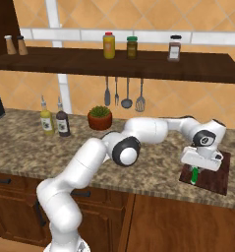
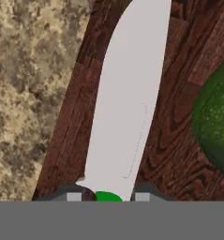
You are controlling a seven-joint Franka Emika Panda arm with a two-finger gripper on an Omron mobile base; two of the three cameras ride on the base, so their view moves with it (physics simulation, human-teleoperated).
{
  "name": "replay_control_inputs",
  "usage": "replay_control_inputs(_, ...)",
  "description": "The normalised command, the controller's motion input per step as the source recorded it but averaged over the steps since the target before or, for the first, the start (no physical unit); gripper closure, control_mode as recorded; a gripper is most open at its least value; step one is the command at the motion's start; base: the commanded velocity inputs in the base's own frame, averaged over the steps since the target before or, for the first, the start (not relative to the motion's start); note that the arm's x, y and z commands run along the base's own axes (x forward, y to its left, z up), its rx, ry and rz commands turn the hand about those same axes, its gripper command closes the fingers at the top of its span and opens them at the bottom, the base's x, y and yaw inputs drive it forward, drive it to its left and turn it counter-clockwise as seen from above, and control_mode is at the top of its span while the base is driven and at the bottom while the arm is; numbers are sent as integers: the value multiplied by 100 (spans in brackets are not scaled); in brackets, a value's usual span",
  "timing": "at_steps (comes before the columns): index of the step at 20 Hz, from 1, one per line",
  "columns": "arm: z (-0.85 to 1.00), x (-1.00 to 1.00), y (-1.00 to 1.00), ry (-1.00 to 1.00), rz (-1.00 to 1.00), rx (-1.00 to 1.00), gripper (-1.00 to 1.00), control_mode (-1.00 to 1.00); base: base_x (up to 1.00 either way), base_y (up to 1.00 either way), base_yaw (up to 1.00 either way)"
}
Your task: Place the appropriate cutting tool for cutting the avocado skin on the cutting board.
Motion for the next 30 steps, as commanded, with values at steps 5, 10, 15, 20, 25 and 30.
replay_control_inputs(5,25,-36,0,0,-1,0,-100,-100,0,0,0)
replay_control_inputs(10,31,-49,0,-1,0,0,-100,-100,0,0,0)
replay_control_inputs(15,19,-68,3,-6,0,0,-100,-100,0,0,0)
replay_control_inputs(20,1,-99,1,-5,-1,0,-100,-100,0,0,0)
replay_control_inputs(25,8,-100,1,-6,-3,0,-100,-100,0,0,0)
replay_control_inputs(30,16,-96,3,-8,-1,0,-100,-100,0,0,0)
